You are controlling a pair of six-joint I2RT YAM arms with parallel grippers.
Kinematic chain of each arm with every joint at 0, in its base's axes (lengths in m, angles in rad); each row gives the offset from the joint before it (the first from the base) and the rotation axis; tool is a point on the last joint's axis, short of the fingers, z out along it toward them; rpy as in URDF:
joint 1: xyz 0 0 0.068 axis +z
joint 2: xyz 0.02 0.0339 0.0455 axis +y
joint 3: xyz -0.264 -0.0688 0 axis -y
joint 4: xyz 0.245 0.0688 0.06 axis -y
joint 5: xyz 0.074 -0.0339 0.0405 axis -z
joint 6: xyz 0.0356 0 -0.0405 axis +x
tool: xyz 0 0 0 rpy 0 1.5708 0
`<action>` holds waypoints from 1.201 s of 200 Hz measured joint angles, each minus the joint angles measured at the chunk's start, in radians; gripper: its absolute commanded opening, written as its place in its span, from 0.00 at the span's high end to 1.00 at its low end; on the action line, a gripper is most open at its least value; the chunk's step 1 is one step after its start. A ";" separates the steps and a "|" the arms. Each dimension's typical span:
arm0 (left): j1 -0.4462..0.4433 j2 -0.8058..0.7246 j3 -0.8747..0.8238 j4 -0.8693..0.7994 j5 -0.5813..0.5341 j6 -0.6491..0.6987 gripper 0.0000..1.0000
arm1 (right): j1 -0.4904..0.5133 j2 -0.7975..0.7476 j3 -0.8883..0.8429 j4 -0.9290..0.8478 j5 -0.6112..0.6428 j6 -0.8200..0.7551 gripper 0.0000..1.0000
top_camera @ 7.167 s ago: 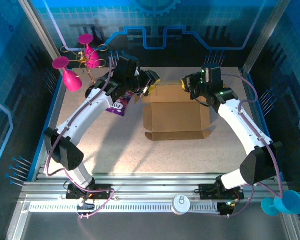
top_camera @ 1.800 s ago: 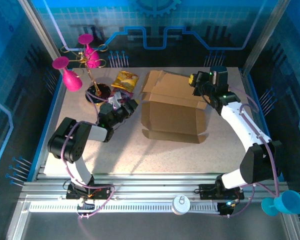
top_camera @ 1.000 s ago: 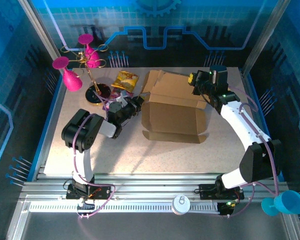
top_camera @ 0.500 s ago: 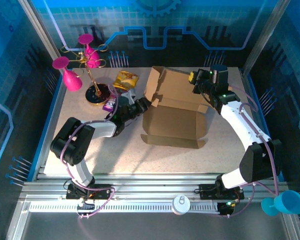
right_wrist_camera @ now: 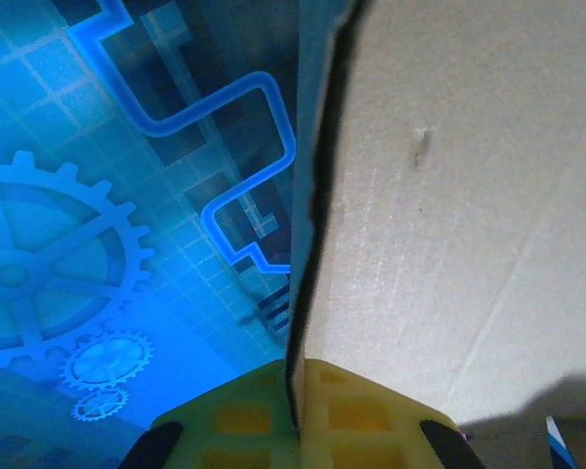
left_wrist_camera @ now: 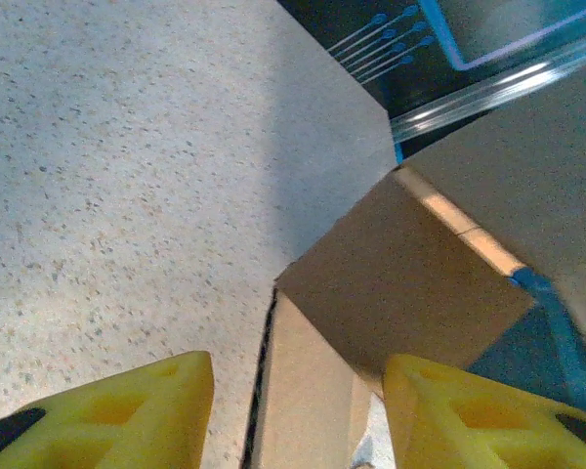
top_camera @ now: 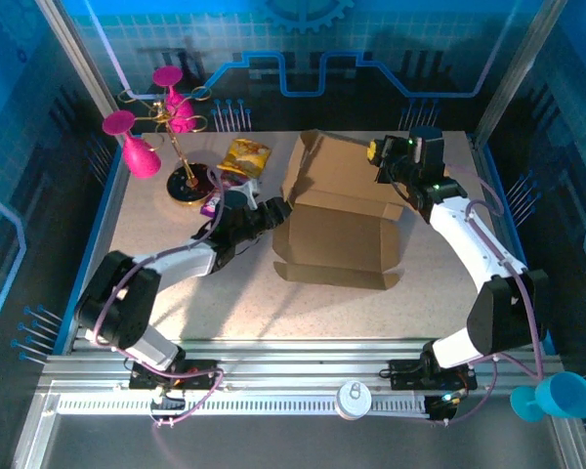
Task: Fold the paper box
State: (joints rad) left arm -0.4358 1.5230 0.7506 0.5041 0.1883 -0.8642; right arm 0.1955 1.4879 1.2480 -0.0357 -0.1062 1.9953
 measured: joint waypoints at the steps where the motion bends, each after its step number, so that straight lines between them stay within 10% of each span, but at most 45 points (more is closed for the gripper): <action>1: 0.000 -0.006 -0.003 -0.003 0.002 -0.001 0.47 | 0.000 0.001 0.000 0.001 0.000 -0.001 1.00; 93: 0.094 -0.380 -0.127 -0.327 0.122 -0.024 0.47 | 0.026 0.142 -0.057 0.235 -0.003 -0.158 1.00; 240: 0.219 -0.308 -0.010 -0.473 0.124 0.029 0.51 | 0.073 0.232 -0.202 0.419 -0.045 -0.285 1.00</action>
State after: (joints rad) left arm -0.2169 1.2148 0.7410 0.0311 0.3122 -0.8356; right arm 0.2684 1.7203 1.0462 0.3836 -0.1513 1.7103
